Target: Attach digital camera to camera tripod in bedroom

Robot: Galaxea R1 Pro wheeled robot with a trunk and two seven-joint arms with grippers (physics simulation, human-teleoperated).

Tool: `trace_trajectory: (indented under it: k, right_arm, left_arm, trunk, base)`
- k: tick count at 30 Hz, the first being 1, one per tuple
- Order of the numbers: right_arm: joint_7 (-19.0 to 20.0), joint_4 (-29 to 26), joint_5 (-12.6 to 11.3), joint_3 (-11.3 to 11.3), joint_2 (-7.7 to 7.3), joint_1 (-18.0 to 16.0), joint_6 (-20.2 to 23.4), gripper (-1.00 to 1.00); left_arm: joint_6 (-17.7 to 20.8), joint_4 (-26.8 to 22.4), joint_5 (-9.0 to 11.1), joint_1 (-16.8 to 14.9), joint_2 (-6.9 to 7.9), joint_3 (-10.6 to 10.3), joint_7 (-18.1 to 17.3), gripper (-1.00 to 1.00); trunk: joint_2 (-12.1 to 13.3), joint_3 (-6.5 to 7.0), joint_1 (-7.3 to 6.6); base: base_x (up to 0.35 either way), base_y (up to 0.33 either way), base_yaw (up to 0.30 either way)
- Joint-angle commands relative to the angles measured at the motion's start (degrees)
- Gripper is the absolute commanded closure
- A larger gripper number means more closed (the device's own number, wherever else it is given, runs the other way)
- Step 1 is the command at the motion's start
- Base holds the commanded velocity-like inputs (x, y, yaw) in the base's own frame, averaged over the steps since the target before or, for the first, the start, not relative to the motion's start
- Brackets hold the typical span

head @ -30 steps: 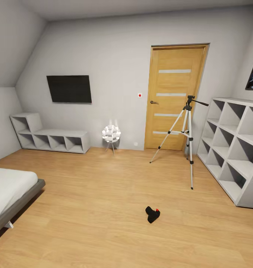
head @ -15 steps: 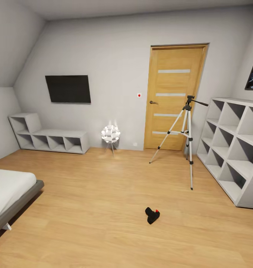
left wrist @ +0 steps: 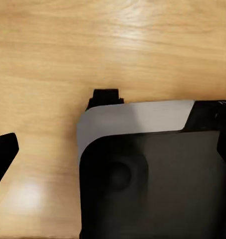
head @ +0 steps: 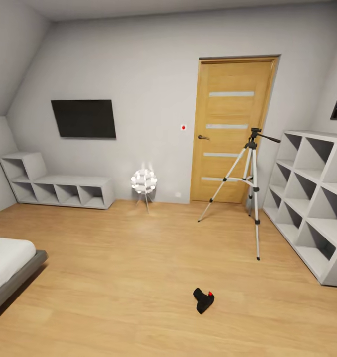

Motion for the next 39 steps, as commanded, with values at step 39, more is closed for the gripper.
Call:
trace_trajectory:
  k: [39]
  right_arm:
    - [0.5,-36.4,-10.7,0.6,-4.94,-33.5,39.9,-1.0]
  left_arm:
    - [30.0,-5.4,-4.6,-34.4,-8.42,-5.8,-13.4,-1.0]
  trunk:
    - [0.0,-1.38,0.03]
  base:
    - [0.334,-0.003,-0.206]
